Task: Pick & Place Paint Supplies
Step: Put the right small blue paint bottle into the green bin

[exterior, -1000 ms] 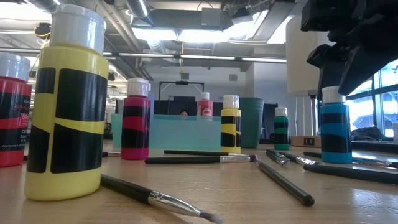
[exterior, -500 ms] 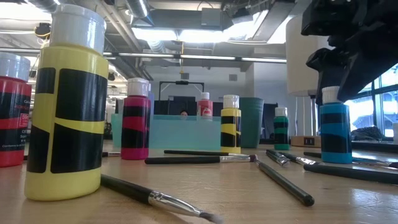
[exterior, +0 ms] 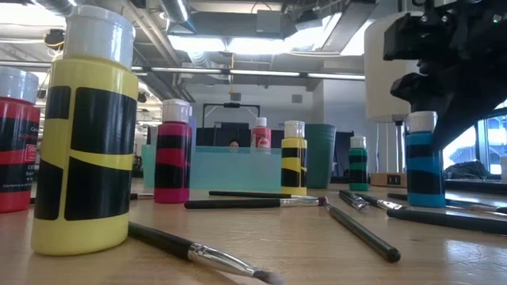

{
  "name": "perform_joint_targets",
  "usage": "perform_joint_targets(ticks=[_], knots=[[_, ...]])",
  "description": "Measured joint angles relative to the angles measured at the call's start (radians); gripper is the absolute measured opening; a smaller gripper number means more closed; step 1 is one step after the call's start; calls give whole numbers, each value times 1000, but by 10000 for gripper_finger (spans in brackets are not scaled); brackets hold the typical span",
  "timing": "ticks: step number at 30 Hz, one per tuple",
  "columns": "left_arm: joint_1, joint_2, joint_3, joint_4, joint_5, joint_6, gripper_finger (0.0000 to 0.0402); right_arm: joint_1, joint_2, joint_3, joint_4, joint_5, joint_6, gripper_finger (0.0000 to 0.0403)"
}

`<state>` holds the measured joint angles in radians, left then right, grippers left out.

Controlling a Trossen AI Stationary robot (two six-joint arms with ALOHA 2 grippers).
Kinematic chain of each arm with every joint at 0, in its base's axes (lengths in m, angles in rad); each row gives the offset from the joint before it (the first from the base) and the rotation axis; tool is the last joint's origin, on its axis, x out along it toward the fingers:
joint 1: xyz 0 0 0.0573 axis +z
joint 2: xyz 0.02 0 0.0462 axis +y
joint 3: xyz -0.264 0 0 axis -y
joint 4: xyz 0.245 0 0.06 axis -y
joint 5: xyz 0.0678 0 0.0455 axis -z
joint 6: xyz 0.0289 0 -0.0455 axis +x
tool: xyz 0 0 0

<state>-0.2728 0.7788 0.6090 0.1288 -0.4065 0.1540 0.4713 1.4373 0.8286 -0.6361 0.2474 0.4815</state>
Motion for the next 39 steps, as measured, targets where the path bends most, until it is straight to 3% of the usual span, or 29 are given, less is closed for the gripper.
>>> perform_joint_targets(ticks=[6, 21, 28, 39], knots=[[0, 0, 0, -2, 0, -2, 114, 0, 34, 6, 36, -5, 0, 151], [0, 0, 0, -1, 0, 17, 114, 0, 33, 31, 30, -35, 65, 143], [0, -33, 12, 38, -59, -26, 113, 0, 33, 164, -40, -30, 52, 143], [0, -126, 23, -51, -169, -36, 110, -19, 32, 472, -248, -1, 65, 143]])
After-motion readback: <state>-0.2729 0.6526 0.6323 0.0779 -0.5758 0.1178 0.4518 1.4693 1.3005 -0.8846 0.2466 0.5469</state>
